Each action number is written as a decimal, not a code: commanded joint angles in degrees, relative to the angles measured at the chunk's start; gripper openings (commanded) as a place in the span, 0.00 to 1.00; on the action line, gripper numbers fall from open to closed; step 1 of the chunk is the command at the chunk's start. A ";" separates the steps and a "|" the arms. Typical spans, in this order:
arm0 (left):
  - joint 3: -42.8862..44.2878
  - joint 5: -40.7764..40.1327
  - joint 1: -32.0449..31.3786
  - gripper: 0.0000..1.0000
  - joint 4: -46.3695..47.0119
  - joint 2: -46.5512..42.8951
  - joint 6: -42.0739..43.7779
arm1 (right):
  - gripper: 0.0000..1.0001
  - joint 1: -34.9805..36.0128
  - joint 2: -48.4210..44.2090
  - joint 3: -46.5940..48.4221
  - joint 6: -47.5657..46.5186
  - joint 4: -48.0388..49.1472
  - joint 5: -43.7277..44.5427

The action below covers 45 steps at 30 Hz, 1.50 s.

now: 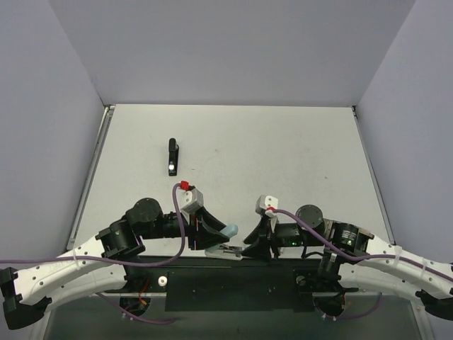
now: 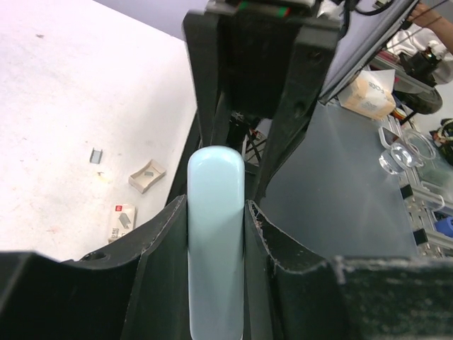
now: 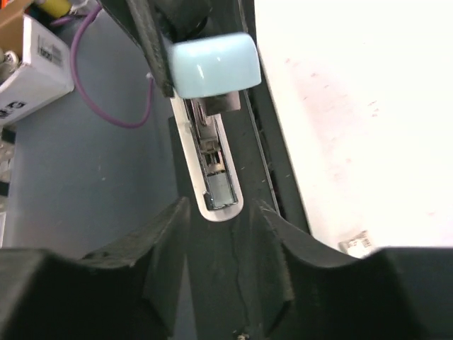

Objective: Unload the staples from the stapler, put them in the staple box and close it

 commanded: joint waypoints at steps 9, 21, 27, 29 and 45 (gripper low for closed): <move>7.19 -11.61 0.32 0.00 -1.34 3.42 1.26 | 0.37 0.21 -4.91 7.85 -1.63 -3.57 17.20; 11.41 -21.64 0.41 0.00 -0.99 11.15 1.34 | 0.00 -0.05 3.08 3.28 1.63 12.15 31.35; 14.40 -25.42 0.41 0.00 -1.96 14.84 1.96 | 0.00 -1.28 7.92 1.70 0.49 18.74 33.82; 15.19 -26.20 0.41 0.00 -2.04 15.72 2.31 | 0.00 -2.42 9.06 0.73 0.22 20.68 35.14; 14.67 -27.45 6.91 0.00 4.54 22.05 -0.58 | 0.00 -9.72 14.77 -7.53 4.44 35.80 20.73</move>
